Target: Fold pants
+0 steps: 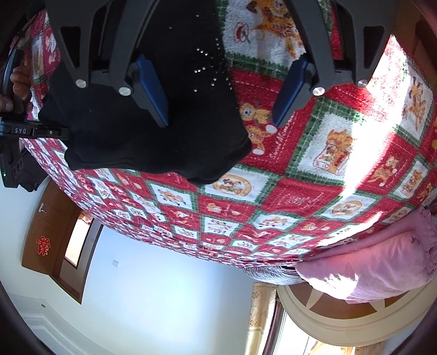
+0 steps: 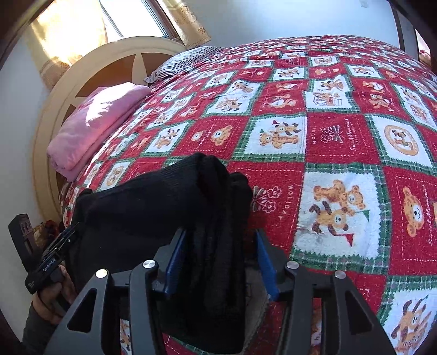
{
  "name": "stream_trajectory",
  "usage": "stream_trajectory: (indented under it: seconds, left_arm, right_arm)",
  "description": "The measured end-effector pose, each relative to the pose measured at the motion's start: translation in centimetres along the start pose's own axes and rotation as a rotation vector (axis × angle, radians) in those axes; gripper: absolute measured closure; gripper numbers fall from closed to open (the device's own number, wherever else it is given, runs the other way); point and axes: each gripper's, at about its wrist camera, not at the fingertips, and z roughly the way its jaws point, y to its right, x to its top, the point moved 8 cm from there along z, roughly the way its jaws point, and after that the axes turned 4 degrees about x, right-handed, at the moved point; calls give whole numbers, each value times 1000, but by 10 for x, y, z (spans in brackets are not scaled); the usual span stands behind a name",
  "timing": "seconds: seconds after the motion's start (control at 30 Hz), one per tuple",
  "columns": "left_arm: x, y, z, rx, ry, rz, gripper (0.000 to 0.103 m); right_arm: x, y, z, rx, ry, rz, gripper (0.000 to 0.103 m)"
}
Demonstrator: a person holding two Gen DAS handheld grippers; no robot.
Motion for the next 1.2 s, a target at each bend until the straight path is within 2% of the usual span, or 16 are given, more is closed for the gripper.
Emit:
stream_trajectory:
  seconds: [0.2, 0.3, 0.43, 0.53, 0.63, 0.7, 0.77, 0.8, 0.87, 0.9, 1.03, 1.1, 1.2]
  left_arm:
    - [-2, -1, 2, -7, -2, -10, 23]
    - [-3, -5, 3, -6, -11, -30, 18]
    - [10, -9, -4, 1, 27, -50, 18]
    - [20, -10, -5, 7, 45, -56, 11]
    - [20, -15, 12, 50, 11, -44, 7]
    - [15, -22, 26, 58, -21, -67, 6]
    - [11, -28, 32, 37, -27, -120, 2]
    - [11, -27, 30, 39, -17, -123, 1]
    - [11, -25, 28, 54, -14, -109, 1]
    - [12, -25, 26, 55, -13, -113, 1]
    - [16, -24, 19, 44, 3, -135, 2]
    - [17, -19, 21, 37, 3, -119, 2]
    - [15, -7, 27, 50, 1, -76, 0]
  right_arm:
    - [-2, 0, 0, 5, -4, 4, 49]
    - [-9, -1, -4, 29, -21, 5, 43]
    - [-25, -2, -25, 12, 3, -22, 41]
    - [-35, -5, -35, 12, 20, -27, 41]
    - [-42, -5, -40, -39, 41, -52, 41]
    - [-37, -8, -45, -57, 89, -69, 42]
    - [-33, -12, -48, -83, 115, -97, 56]
    - [-33, -16, -46, -81, 106, -116, 71]
    - [-33, -23, -44, -122, 100, -170, 77]
    - [-34, -26, -44, -131, 99, -191, 85]
    - [-41, -30, -52, -136, 89, -206, 91]
    - [-45, -21, -51, -187, 76, -212, 93]
    - [-46, -12, -50, -173, 68, -179, 93]
